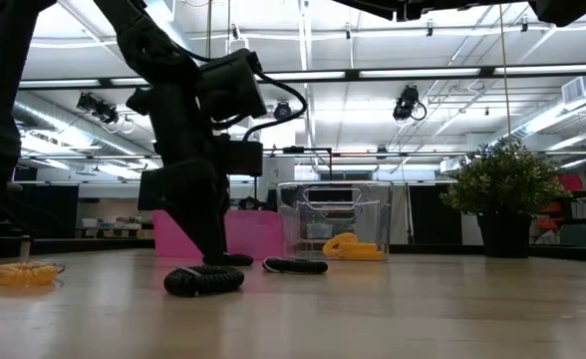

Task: Sort spring keychains
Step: Put the black spring keychain into the red bin

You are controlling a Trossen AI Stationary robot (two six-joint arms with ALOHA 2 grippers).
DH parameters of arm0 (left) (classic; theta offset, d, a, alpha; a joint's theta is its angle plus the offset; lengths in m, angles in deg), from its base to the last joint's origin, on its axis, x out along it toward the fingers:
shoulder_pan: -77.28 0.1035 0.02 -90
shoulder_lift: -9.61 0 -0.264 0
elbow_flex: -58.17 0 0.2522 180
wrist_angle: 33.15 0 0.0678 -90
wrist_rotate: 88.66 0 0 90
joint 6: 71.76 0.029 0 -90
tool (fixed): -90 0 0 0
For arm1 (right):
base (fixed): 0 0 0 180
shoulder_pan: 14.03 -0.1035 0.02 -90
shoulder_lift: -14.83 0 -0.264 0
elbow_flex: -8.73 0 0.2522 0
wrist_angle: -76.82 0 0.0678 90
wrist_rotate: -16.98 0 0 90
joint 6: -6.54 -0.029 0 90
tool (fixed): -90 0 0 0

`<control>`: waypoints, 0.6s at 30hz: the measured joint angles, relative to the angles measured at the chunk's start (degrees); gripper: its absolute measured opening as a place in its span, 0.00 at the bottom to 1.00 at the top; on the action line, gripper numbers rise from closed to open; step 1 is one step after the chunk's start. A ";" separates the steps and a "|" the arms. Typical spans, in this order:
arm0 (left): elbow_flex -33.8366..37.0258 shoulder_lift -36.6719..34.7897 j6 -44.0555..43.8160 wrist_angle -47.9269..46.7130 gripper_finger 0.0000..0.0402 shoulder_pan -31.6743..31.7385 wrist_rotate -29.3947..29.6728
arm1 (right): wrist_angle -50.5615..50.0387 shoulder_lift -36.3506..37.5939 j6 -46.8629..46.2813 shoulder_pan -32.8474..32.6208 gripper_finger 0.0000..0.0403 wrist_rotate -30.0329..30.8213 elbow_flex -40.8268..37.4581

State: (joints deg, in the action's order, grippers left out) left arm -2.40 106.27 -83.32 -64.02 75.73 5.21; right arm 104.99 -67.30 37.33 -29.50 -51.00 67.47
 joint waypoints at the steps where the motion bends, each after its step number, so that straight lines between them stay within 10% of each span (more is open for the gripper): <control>1: -0.02 0.37 -0.02 -0.03 0.49 0.28 -0.42 | -0.02 0.00 0.00 0.00 0.43 0.00 0.00; 6: 0.04 0.62 0.26 -0.26 0.41 0.40 -1.55 | -0.02 0.00 -0.12 0.00 0.43 0.00 0.00; 13: 0.13 0.33 0.00 -0.49 0.05 0.53 -8.86 | -0.02 0.00 -0.11 0.00 0.43 0.00 0.00; 18: -0.61 -0.30 -1.28 -2.68 0.07 -0.02 -11.24 | -0.02 0.00 -0.09 0.00 0.43 0.00 0.00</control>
State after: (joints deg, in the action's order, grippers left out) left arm -3.01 105.97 -84.59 -66.70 75.71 -6.04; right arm 104.97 -67.30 37.24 -29.50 -51.00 67.47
